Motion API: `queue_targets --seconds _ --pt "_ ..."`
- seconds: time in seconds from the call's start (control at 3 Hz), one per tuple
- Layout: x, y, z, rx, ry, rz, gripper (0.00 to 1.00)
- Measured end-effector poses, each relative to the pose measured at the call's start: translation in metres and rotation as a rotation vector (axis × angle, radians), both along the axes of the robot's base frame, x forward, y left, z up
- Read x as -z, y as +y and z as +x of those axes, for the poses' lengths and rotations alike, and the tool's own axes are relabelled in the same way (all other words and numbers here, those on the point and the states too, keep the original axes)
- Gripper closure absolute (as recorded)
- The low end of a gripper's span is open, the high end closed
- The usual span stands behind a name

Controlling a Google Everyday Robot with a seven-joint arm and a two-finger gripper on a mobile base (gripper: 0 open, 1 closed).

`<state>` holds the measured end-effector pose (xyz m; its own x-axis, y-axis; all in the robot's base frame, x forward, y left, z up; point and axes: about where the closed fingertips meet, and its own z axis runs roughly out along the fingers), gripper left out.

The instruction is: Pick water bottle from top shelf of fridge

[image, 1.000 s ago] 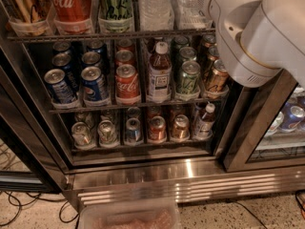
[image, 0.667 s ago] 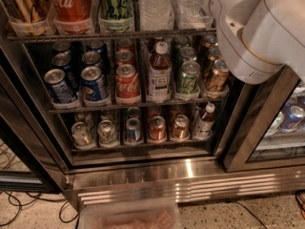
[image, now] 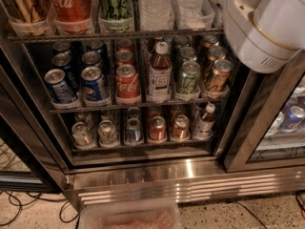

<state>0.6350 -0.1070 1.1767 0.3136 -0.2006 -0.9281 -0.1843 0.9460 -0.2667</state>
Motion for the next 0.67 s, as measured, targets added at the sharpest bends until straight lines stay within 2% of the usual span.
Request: queue_targets --seconds 0.67 --pt "-0.026 -0.002 -0.036 0.021 0.033 0.048 1.0"
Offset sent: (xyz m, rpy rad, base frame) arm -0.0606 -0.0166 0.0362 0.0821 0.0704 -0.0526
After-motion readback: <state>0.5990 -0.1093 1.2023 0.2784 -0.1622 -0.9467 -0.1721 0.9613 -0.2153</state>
